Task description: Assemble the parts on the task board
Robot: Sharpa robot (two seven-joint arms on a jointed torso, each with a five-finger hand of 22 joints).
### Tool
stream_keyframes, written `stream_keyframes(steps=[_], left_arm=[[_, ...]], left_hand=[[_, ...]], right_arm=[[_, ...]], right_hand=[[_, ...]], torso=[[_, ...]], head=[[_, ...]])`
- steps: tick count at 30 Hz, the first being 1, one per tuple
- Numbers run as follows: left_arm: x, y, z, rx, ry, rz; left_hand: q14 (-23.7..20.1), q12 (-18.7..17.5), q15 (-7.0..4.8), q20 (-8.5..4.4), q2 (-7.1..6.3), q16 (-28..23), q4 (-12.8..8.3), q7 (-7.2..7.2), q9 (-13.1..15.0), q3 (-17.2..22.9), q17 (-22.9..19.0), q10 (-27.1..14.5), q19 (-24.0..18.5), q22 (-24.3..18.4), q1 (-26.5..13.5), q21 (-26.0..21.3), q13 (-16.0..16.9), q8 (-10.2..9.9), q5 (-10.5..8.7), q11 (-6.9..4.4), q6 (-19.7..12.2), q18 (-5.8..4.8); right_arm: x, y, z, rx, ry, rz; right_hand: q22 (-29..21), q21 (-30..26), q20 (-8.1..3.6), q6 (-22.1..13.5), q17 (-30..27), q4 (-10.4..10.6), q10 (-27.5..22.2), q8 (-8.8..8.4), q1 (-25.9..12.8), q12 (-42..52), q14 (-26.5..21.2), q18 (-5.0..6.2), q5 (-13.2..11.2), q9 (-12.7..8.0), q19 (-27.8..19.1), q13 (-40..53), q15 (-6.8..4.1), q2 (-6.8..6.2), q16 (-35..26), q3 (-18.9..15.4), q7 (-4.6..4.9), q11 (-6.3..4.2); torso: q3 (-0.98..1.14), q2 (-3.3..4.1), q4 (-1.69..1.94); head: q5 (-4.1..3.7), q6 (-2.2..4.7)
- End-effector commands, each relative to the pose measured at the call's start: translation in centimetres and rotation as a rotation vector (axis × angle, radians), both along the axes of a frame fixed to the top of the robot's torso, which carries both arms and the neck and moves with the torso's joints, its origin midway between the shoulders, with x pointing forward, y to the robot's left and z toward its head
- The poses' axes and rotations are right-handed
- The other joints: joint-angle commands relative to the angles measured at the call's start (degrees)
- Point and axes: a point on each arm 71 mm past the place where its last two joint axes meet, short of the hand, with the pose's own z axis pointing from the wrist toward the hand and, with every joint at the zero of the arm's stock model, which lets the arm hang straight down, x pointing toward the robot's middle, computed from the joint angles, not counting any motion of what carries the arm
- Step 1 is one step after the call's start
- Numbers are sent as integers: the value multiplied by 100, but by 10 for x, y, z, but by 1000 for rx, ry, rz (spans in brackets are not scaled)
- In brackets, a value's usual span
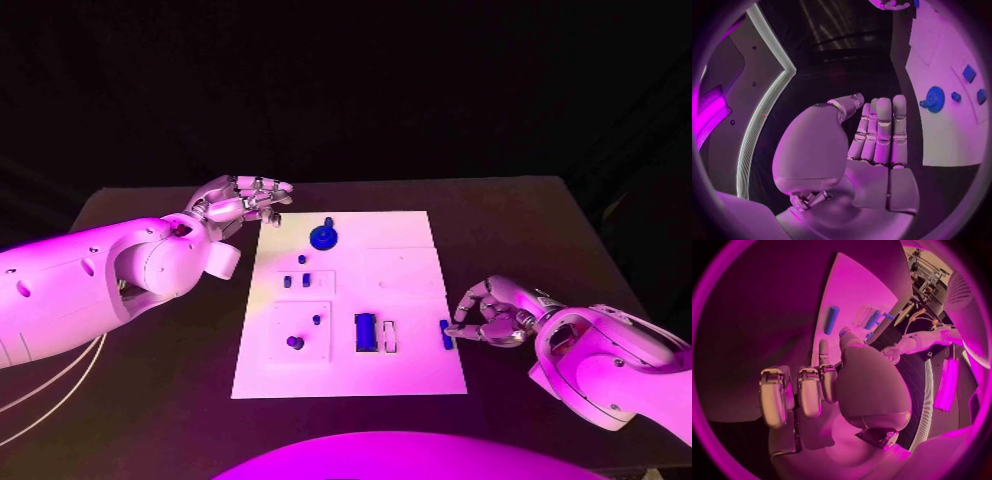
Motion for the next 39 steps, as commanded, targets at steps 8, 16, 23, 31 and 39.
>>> stream_keyframes(steps=[8,16,23,31,39], left_arm=[[-1,-1,1,-19,-7,-16],[-1,-1,1,-19,-5,-16],[-1,0,1,-18,-4,-16],[-1,0,0,-18,-2,-17],[-1,1,0,-17,0,-16]], left_hand=[[-6,40,23,5,-2,-24,41,-6,4,5,-2,-38,35,-8,-47,-39,6,20,3,4,-43,33],[-6,40,23,5,-2,-24,41,-6,4,5,-2,-38,35,-8,-47,-39,6,20,3,4,-43,33],[-7,47,21,6,5,-23,45,-10,7,1,-1,-41,38,-16,-42,-50,6,26,5,1,-39,34],[-8,52,18,5,23,-22,47,-13,9,6,-1,-43,42,-22,-31,-58,5,31,10,-3,-36,35],[-8,55,17,5,28,-22,44,-15,10,8,-1,-44,44,-24,-22,-60,5,32,12,-5,-37,36]], right_arm=[[-3,7,-12,-70,10,27],[-4,15,-21,-93,31,56],[-5,21,-30,-144,52,83],[-4,26,-33,-214,36,100],[-5,29,-29,-201,-1,81]], right_hand=[[1507,26,59,98,1293,3,294,-6,-68,10,551,-82,21,-4,600,1152,33,-27,11,17,-9,29],[1507,26,40,230,1300,-32,304,27,75,21,552,-82,23,-1,600,1160,-6,-10,13,114,-70,-22],[1507,26,6,283,1294,-85,302,19,409,7,551,-82,22,-19,600,1156,-42,28,9,311,-109,-60],[1507,26,-20,350,1321,-152,297,-8,704,-14,557,-82,24,-56,600,1150,-68,73,21,653,-144,-91],[1507,26,-32,398,1337,-160,304,-6,734,-5,560,-82,23,-67,600,1157,-82,90,28,794,-164,-108]], torso=[[-2,5,17],[-13,2,8],[-14,-4,10],[-14,-5,11],[-12,-5,0]], head=[[-3,-26],[16,-47],[24,-49],[49,-39],[93,-36]])
